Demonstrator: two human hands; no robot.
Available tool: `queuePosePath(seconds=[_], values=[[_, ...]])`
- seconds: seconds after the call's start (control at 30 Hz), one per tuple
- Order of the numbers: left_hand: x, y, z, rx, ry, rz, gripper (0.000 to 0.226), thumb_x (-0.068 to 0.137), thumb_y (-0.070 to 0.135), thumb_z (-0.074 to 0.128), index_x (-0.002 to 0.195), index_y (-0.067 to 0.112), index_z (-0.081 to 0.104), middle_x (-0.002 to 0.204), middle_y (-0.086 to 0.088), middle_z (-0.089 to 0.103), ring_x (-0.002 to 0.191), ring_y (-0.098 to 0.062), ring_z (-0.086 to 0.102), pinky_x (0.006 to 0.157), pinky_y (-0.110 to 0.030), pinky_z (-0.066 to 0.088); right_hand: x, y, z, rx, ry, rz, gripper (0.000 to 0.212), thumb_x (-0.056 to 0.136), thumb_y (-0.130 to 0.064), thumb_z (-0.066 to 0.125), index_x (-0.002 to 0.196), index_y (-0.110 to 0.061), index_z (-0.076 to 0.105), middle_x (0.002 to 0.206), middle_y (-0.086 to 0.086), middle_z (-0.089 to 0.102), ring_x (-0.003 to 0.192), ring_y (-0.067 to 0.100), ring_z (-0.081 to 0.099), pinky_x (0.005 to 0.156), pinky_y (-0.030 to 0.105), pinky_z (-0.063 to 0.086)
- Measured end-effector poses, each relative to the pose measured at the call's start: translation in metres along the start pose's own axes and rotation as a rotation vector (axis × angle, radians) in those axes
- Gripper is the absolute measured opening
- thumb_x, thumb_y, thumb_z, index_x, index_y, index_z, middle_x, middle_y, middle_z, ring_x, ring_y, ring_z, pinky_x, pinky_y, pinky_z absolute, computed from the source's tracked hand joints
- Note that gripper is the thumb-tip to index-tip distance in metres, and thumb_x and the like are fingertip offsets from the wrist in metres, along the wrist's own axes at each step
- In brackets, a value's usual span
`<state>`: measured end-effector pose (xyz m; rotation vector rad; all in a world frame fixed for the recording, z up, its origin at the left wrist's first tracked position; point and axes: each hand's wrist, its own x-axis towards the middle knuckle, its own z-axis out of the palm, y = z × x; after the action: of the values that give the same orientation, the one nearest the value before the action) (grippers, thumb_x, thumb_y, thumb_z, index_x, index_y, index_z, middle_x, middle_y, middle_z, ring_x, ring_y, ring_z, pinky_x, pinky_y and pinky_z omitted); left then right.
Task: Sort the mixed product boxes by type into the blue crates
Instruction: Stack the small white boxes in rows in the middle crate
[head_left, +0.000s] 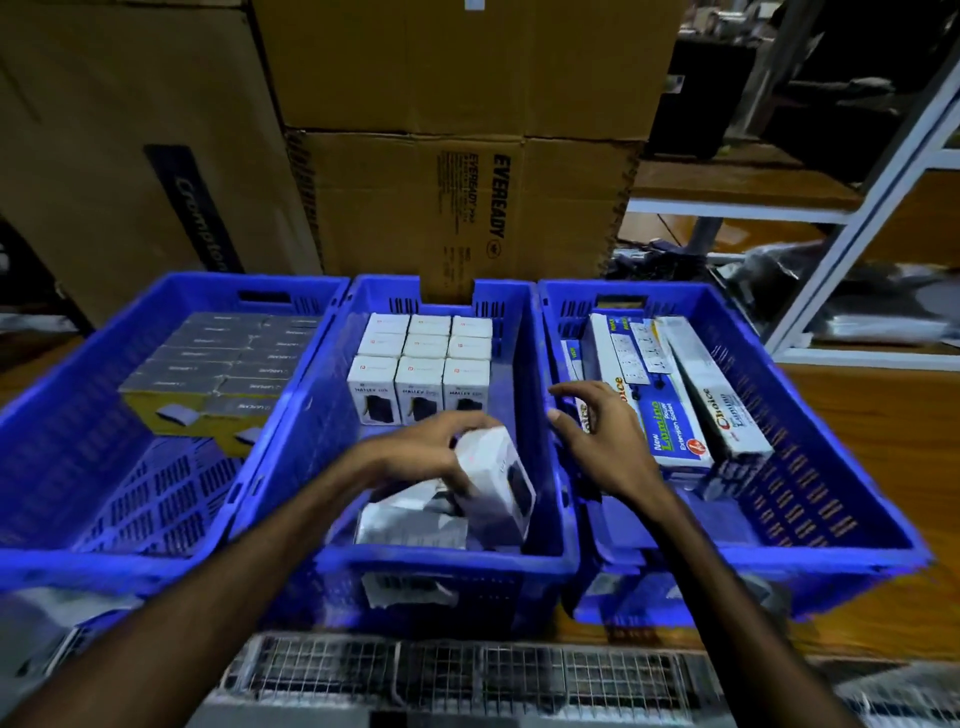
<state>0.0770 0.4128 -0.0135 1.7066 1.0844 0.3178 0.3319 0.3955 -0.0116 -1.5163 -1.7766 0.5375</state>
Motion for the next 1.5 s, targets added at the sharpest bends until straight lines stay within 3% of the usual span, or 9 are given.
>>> queuePosePath(seconds=[0.13, 0.3, 0.47, 0.67, 0.87, 1.0, 1.13, 1.3, 1.5], values=[[-0.017, 0.001, -0.021, -0.372, 0.099, 0.054, 0.086, 0.053, -0.015, 0.074, 0.13, 0.022, 0.065, 0.13, -0.011, 0.068, 0.127, -0.032, 0.06, 0.099, -0.05, 0.053, -0.003, -0.012, -0.001, 0.069, -0.064, -0.111, 0.035, 0.091, -0.039, 0.071, 0.122, -0.023, 0.071, 0.122, -0.007, 0.068, 0.114, 0.009, 0.063, 0.104, 0.033, 0.049], [-0.027, -0.001, -0.039, -0.58, 0.095, 0.15, 0.092, 0.056, -0.027, 0.062, 0.135, 0.021, 0.065, 0.136, -0.015, 0.063, 0.129, -0.029, 0.057, 0.084, -0.033, 0.058, -0.002, -0.04, 0.007, 0.114, -0.294, -0.168, 0.073, 0.08, -0.071, 0.069, 0.141, -0.034, 0.057, 0.133, -0.015, 0.063, 0.121, -0.002, 0.06, 0.105, 0.033, 0.05], [-0.031, 0.005, -0.053, -0.541, 0.042, 0.22, 0.099, 0.054, -0.032, 0.054, 0.141, 0.014, 0.059, 0.142, -0.011, 0.058, 0.136, -0.026, 0.053, 0.081, -0.029, 0.057, 0.008, -0.053, 0.013, 0.139, -0.503, -0.064, 0.09, 0.075, -0.063, 0.079, 0.153, -0.04, 0.038, 0.13, -0.012, 0.064, 0.117, 0.005, 0.064, 0.104, 0.035, 0.053], [-0.034, 0.008, -0.071, -0.454, 0.241, 0.255, 0.099, 0.059, -0.018, 0.054, 0.148, 0.025, 0.054, 0.139, -0.018, 0.06, 0.124, -0.022, 0.061, 0.075, -0.032, 0.054, 0.026, -0.059, 0.036, 0.214, -0.45, -0.004, 0.065, 0.073, -0.042, 0.089, 0.13, -0.027, 0.064, 0.115, -0.009, 0.074, 0.106, 0.018, 0.069, 0.095, 0.045, 0.058], [-0.047, -0.003, -0.098, -0.021, 0.427, 0.267, 0.069, 0.069, 0.012, 0.081, 0.135, 0.021, 0.066, 0.132, 0.002, 0.068, 0.117, -0.012, 0.066, 0.101, -0.037, 0.056, 0.039, -0.077, 0.086, 0.395, -0.4, 0.071, 0.055, 0.077, 0.004, 0.085, 0.125, -0.004, 0.06, 0.103, 0.0, 0.073, 0.081, -0.004, 0.071, 0.069, 0.017, 0.055], [-0.047, -0.014, -0.118, 0.194, 0.484, 0.24, 0.066, 0.069, 0.015, 0.091, 0.131, 0.023, 0.071, 0.13, 0.004, 0.068, 0.121, -0.013, 0.063, 0.11, -0.033, 0.047, 0.046, -0.086, 0.108, 0.341, -0.387, 0.042, 0.061, 0.077, -0.004, 0.087, 0.131, -0.014, 0.059, 0.122, 0.008, 0.071, 0.107, 0.014, 0.071, 0.082, 0.02, 0.056], [-0.043, -0.033, -0.138, 0.373, 0.449, 0.212, 0.066, 0.069, 0.015, 0.089, 0.132, 0.023, 0.07, 0.128, 0.004, 0.067, 0.121, -0.014, 0.061, 0.11, -0.032, 0.045, 0.049, -0.085, 0.104, -0.07, -0.366, -0.037, 0.068, 0.089, -0.029, 0.078, 0.149, -0.024, 0.048, 0.141, 0.001, 0.057, 0.129, 0.019, 0.056, 0.105, 0.041, 0.05], [-0.03, -0.054, -0.158, 0.809, 0.445, 0.097, 0.069, 0.078, 0.024, 0.084, 0.143, 0.028, 0.061, 0.138, 0.003, 0.064, 0.13, -0.02, 0.055, 0.11, -0.04, 0.041, 0.046, -0.062, 0.078, -0.281, -0.279, -0.048, 0.046, 0.092, -0.043, 0.069, 0.135, -0.028, 0.063, 0.136, -0.004, 0.059, 0.129, 0.022, 0.057, 0.104, 0.043, 0.048], [-0.011, -0.06, -0.162, 1.106, 0.35, -0.032, 0.068, 0.082, 0.037, 0.08, 0.145, 0.032, 0.055, 0.135, -0.003, 0.062, 0.135, -0.023, 0.049, 0.121, -0.049, 0.024, 0.046, -0.029, 0.047, -0.32, -0.169, -0.053, 0.033, 0.093, -0.035, 0.072, 0.124, -0.024, 0.07, 0.127, -0.005, 0.062, 0.12, 0.019, 0.062, 0.1, 0.041, 0.05]])
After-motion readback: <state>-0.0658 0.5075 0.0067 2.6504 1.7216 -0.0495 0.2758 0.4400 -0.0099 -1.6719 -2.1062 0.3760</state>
